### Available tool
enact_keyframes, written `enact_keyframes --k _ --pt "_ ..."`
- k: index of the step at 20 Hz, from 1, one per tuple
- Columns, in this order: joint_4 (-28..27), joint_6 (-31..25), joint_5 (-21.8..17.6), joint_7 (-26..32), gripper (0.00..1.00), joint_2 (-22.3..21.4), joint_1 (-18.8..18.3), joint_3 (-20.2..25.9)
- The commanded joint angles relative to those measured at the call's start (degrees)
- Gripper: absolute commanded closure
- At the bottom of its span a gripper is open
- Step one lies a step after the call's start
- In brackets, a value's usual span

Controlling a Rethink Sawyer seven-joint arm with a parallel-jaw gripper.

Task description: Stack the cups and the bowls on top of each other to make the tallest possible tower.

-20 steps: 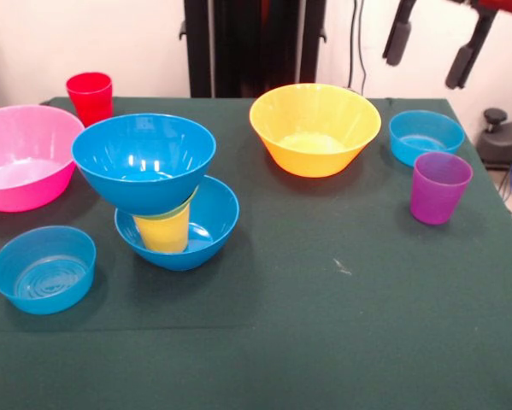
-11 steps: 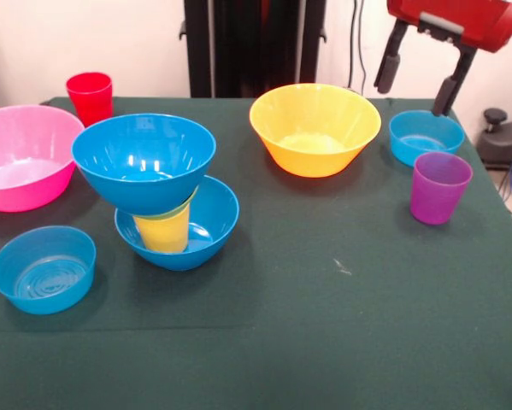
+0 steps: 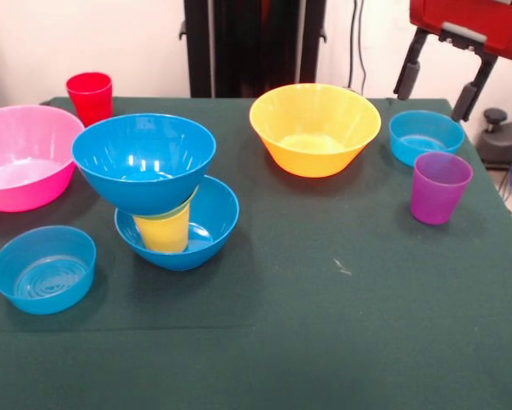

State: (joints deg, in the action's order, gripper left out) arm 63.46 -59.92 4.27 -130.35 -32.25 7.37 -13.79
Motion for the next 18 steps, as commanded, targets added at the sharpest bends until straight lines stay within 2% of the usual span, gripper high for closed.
enact_keyframes --k 1,7,18 --pt "5.27 3.97 -0.62 -8.04 0.00 4.05 0.13 2.89" --pt "7.12 7.30 -0.48 -7.27 0.00 4.35 -0.55 3.56" --pt "6.38 11.79 0.00 -9.17 0.00 7.40 0.08 3.50"
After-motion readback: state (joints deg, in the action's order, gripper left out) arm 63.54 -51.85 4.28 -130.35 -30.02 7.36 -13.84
